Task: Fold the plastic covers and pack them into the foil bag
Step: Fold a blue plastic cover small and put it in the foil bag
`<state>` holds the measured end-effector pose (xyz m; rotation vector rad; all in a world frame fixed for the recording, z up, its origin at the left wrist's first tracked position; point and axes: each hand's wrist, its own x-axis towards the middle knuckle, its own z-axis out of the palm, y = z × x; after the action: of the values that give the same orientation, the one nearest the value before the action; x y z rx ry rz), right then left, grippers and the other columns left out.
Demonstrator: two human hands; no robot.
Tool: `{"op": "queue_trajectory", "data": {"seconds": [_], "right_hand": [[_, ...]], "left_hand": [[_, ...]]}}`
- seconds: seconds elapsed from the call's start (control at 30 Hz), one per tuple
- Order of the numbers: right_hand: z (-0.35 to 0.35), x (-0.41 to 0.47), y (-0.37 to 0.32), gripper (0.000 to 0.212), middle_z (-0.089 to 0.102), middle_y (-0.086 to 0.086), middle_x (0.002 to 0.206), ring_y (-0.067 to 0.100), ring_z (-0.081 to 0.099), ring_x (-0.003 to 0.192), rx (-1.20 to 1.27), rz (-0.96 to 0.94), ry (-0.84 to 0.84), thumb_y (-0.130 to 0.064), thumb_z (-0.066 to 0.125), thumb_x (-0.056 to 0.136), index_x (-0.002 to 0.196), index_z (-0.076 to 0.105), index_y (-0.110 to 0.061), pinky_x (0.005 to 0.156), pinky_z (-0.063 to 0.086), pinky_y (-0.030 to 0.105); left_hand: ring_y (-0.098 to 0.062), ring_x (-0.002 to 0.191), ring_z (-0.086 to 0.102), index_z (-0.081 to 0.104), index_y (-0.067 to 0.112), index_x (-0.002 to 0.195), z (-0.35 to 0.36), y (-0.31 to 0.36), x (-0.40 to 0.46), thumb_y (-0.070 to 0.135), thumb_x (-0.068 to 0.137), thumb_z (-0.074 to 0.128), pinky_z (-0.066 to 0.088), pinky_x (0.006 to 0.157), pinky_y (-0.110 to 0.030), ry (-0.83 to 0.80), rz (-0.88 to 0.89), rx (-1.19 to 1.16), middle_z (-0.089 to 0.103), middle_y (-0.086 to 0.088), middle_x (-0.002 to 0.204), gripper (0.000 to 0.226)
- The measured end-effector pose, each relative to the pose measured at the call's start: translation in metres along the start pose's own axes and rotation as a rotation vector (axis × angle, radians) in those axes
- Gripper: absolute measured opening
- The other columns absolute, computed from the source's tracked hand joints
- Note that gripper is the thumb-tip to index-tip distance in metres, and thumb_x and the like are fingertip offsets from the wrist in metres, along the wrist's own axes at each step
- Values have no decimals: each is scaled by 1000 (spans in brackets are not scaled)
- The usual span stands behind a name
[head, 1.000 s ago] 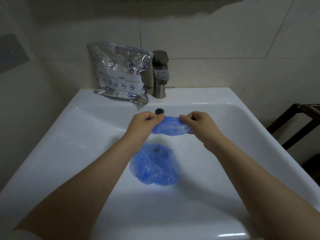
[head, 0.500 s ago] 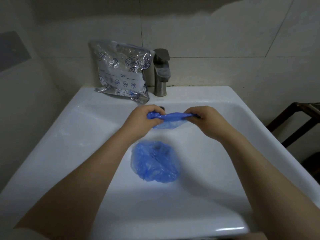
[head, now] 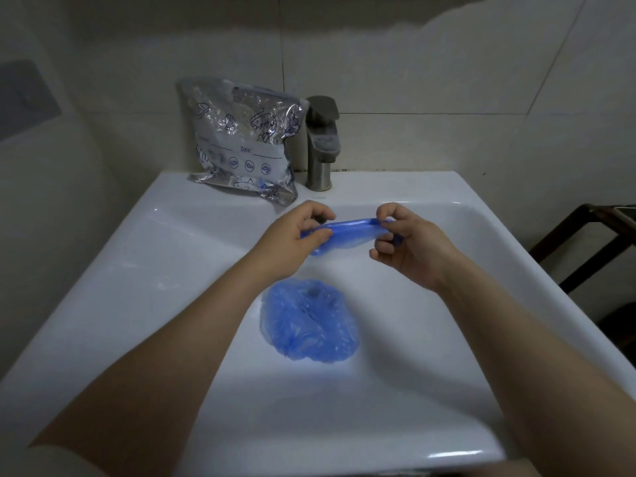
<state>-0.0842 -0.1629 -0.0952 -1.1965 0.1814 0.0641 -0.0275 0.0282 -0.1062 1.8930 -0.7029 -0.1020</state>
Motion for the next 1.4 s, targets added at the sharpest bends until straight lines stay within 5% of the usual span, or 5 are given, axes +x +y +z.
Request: {"op": "queue_trajectory", "data": {"seconds": [0.43, 0.8, 1.0, 1.13, 1.4], "right_hand": [[19, -8, 2, 14, 57, 1, 65, 9, 38, 43, -729, -237, 137, -14, 72, 80, 72, 61, -19, 46, 38, 20], [13, -14, -9, 24, 49, -10, 58, 5, 46, 47, -1229, -492, 110, -8, 70, 80, 83, 55, -26, 49, 36, 11], [12, -8, -6, 16, 49, -4, 56, 9, 38, 46, -1136, -483, 173, -9, 63, 84, 79, 60, -23, 48, 33, 15], [9, -5, -2, 12, 56, -2, 79, 16, 52, 73, -1127, -376, 113, -12, 65, 85, 78, 63, -22, 65, 44, 25], [4, -2, -2, 15, 45, 1, 130, 5, 45, 99, -1235, -384, 229, -18, 61, 89, 97, 70, -8, 80, 33, 18]], "left_hand": [[4, 54, 47, 59, 19, 59, 9, 15, 1, 8, 83, 54, 36, 60, -9, 175, -175, -215, 55, 8, 62, 28], [-1, 73, 58, 60, 21, 83, -5, 13, -1, -13, 76, 65, 45, 72, -8, -11, -139, -243, 63, 2, 94, 35], [-5, 77, 58, 62, 14, 87, 4, 16, 1, -6, 83, 61, 42, 71, -8, 131, -82, -81, 64, 0, 91, 20], [-12, 89, 53, 69, 12, 88, 0, 11, 3, -1, 83, 62, 37, 75, -8, 154, -6, 191, 58, -1, 97, 15], [-7, 58, 62, 65, 17, 82, -12, 10, -2, 0, 83, 64, 52, 70, -20, 31, -249, -127, 67, -2, 67, 17]]}}
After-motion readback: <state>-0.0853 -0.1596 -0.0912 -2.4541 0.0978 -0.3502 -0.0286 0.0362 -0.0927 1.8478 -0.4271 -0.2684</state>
